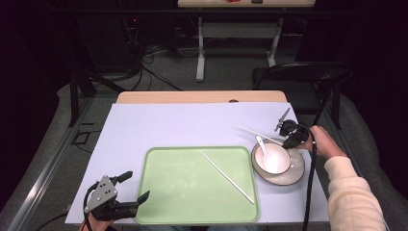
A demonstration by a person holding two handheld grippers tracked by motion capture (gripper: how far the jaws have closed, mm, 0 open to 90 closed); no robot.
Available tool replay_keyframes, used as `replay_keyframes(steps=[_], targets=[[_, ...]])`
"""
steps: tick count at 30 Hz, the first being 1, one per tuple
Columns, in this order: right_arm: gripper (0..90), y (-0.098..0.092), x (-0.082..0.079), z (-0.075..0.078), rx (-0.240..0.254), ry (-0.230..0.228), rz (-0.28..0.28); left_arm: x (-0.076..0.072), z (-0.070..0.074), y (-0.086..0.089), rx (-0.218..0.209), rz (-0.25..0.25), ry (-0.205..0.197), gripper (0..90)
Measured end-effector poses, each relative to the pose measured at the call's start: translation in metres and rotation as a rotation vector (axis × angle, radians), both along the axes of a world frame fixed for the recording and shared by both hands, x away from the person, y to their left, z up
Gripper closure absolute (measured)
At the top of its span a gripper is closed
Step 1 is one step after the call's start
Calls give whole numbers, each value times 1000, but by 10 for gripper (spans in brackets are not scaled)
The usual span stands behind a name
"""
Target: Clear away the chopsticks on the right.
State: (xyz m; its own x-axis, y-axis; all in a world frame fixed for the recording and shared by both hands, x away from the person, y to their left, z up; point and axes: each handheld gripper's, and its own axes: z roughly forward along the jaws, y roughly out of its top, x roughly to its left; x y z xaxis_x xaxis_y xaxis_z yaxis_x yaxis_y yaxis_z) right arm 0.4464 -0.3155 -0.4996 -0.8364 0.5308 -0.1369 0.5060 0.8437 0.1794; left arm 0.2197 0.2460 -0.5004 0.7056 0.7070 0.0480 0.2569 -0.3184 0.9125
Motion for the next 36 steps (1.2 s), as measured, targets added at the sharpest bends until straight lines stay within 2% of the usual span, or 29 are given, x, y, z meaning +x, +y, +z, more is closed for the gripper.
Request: replay_keyframes(steps=[4, 5, 8, 11, 18, 19, 20, 22, 23, 27, 28, 36], targets=[[834, 0, -2, 0, 18, 7, -20, 0, 0, 0, -1, -3, -1, 158], [835, -1, -3, 0, 11, -1, -13, 0, 0, 0, -2, -3, -1, 158], [836, -1, -7, 6, 38, -20, -56, 0, 0, 0, -1, -1, 1, 158], [837, 0, -10, 13, 33, -36, -71, 0, 0, 0, 2, -3, -1, 158], [837, 0, -11, 17, 33, -39, -71, 0, 0, 0, -1, 0, -3, 158], [837, 4, -16, 37, 43, -65, -116, 0, 0, 0, -1, 0, -3, 158], [838, 4, -16, 37, 43, -65, -116, 0, 0, 0, 0, -1, -2, 158], [838, 8, -18, 48, 39, -92, -148, -1, 0, 0, -3, 2, -2, 158], [838, 9, -18, 52, 33, -101, -138, -1, 0, 0, -3, 1, -3, 158], [839, 14, -23, 62, 44, -123, -192, -1, 0, 0, -1, -1, -2, 158], [839, 15, -24, 66, 40, -134, -183, -1, 0, 0, -2, 0, -3, 158], [839, 25, -33, 84, 50, -133, -246, 0, 0, 0, 2, -2, -3, 158]])
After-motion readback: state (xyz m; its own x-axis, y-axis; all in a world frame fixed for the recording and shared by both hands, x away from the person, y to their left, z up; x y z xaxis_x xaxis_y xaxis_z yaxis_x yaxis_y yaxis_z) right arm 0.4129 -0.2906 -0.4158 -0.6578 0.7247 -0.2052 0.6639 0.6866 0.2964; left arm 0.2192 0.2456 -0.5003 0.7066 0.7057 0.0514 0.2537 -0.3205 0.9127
